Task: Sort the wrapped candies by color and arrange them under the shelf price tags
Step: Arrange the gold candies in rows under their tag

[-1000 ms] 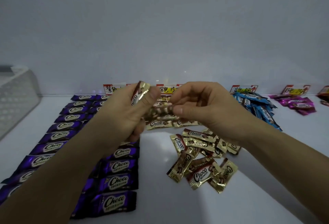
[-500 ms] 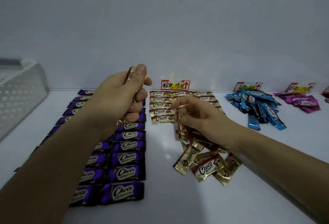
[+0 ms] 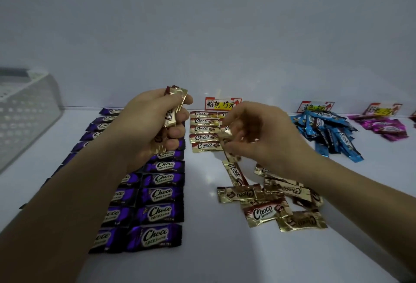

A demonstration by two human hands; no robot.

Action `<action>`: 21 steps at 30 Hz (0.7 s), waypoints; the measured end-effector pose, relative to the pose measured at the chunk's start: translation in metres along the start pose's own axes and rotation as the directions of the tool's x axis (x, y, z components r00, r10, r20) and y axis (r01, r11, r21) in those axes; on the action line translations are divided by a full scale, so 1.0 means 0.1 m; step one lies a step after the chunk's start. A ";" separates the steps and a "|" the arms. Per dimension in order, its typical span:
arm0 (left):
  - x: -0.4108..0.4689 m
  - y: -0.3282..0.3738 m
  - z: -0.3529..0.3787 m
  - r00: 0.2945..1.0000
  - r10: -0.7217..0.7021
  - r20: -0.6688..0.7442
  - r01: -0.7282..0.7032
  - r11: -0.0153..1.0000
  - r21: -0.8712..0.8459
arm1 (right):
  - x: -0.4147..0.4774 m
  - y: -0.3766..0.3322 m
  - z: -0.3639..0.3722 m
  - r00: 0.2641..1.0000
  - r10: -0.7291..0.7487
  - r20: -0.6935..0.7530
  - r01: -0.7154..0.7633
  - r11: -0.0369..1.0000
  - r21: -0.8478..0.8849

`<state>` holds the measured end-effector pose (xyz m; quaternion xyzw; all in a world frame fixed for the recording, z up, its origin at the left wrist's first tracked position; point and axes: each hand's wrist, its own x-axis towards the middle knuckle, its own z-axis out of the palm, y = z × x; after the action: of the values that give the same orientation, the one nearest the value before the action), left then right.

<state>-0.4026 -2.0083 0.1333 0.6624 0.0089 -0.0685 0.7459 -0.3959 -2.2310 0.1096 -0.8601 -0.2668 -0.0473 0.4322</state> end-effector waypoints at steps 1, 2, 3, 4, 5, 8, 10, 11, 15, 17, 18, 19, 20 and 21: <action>0.00 0.00 0.00 1.000 0.002 0.000 -0.002 1.000 0.009 | 0.02 0.01 0.08 0.994 -0.108 0.005 0.107 0.977 -0.183; 0.00 0.00 0.00 1.000 0.006 -0.003 -0.006 1.000 0.016 | 0.04 0.03 0.15 0.978 -0.204 0.051 0.209 0.914 -0.348; 0.00 0.00 0.00 1.000 0.012 -0.005 -0.012 1.000 0.019 | 0.06 0.07 0.21 0.957 -0.267 0.116 0.290 0.840 -0.458; 0.00 0.01 -0.01 1.000 0.020 -0.007 -0.020 1.000 0.016 | 0.08 0.12 0.27 0.938 -0.300 0.172 0.346 0.787 -0.511; 0.00 0.02 -0.01 1.000 0.029 -0.006 -0.029 1.000 0.010 | 0.09 0.16 0.33 0.927 -0.316 0.204 0.376 0.765 -0.524; -0.01 0.03 -0.01 0.999 0.054 0.002 -0.054 0.998 -0.018 | 0.08 0.23 0.41 0.940 -0.293 0.175 0.341 0.820 -0.459; -0.01 0.03 -0.02 0.998 0.061 0.007 -0.061 0.998 -0.029 | 0.06 0.25 0.36 0.974 -0.212 0.086 0.228 0.903 -0.364; -0.01 0.03 -0.02 0.998 0.063 0.010 -0.062 0.998 -0.030 | 0.03 0.26 0.31 0.984 -0.170 0.043 0.175 0.932 -0.318; 0.00 0.03 -0.02 0.997 0.072 0.020 -0.071 0.997 -0.030 | -0.05 0.29 0.20 0.994 -0.078 0.077 0.100 0.936 -0.337; 0.00 0.03 -0.02 0.997 0.071 0.023 -0.070 0.997 -0.034 | -0.05 0.29 0.24 0.991 -0.072 0.110 0.107 0.925 -0.366; 0.00 0.03 -0.03 0.997 0.071 0.024 -0.070 0.997 -0.036 | -0.04 0.29 0.26 0.990 -0.079 0.113 0.115 0.922 -0.369; 0.00 0.03 -0.03 0.997 0.071 0.024 -0.071 0.997 -0.036 | -0.03 0.30 0.29 0.989 -0.093 0.116 0.130 0.919 -0.373; 0.00 0.03 -0.03 0.997 0.071 0.024 -0.070 0.997 -0.033 | -0.02 0.30 0.31 0.987 -0.105 0.122 0.144 0.913 -0.382; 0.00 0.03 -0.03 0.997 0.070 0.024 -0.069 0.997 -0.028 | -0.01 0.30 0.32 0.986 -0.111 0.124 0.151 0.908 -0.390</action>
<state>-0.4024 -2.0054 0.1361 0.6511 -0.0227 -0.0507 0.7569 -0.3867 -2.2211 0.0676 -0.9113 -0.3299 -0.0867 0.2305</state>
